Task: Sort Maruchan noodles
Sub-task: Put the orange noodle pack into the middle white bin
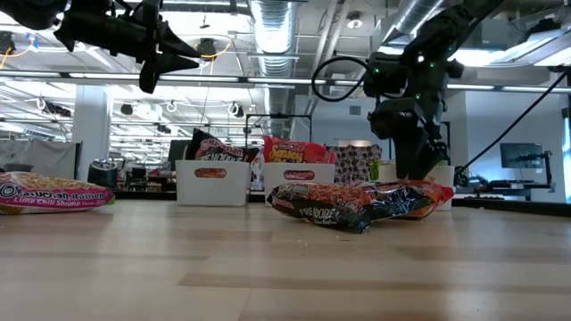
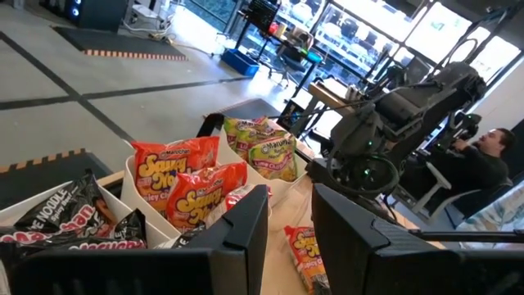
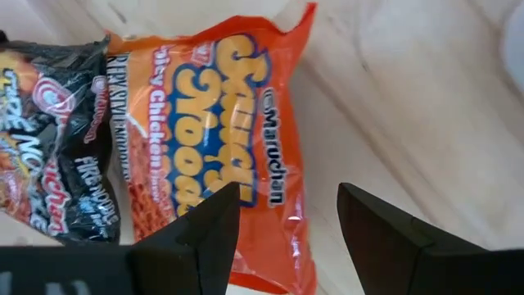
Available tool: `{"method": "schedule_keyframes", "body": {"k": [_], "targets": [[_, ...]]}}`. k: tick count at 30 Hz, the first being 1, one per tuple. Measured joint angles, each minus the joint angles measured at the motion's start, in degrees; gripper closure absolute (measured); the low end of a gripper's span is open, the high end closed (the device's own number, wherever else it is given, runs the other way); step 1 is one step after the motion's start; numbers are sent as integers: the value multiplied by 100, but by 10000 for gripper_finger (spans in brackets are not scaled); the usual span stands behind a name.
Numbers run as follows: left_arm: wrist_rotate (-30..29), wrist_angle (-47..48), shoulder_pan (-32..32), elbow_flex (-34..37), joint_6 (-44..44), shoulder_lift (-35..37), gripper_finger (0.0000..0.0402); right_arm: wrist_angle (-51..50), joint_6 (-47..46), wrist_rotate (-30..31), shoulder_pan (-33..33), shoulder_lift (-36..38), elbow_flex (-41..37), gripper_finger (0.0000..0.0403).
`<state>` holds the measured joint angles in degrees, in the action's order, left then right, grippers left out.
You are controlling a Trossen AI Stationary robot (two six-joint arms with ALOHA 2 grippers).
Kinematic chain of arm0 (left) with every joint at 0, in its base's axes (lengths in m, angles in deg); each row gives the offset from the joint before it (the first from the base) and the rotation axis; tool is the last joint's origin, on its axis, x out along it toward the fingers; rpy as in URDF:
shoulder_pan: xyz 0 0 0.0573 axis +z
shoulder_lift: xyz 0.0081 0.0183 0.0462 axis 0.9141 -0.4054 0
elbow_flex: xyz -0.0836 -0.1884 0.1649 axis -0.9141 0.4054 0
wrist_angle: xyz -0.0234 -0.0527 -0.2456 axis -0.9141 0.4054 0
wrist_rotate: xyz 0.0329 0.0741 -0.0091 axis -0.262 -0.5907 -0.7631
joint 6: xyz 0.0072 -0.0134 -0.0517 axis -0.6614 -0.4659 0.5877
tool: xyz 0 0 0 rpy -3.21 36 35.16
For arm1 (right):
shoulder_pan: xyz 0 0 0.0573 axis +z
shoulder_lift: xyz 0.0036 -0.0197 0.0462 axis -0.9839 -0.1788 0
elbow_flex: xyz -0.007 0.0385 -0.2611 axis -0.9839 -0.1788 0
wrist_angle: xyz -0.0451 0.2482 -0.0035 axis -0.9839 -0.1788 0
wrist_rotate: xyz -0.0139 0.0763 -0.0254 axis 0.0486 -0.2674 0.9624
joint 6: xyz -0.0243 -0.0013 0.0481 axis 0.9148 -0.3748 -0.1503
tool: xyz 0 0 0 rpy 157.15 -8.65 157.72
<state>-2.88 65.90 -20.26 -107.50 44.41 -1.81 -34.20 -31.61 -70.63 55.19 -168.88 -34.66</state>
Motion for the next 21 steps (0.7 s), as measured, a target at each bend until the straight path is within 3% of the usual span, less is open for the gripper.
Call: {"method": "schedule_keyframes", "body": {"k": [15, 21], "targets": [[-67, -1, 1, 0, -64, 0, 316, 644, -217, -83, 51, 0, -298, 176], [-152, 145, 1, -2, -76, 0, 316, 623, -505, 135, 131, 0, -298, 203]]}}
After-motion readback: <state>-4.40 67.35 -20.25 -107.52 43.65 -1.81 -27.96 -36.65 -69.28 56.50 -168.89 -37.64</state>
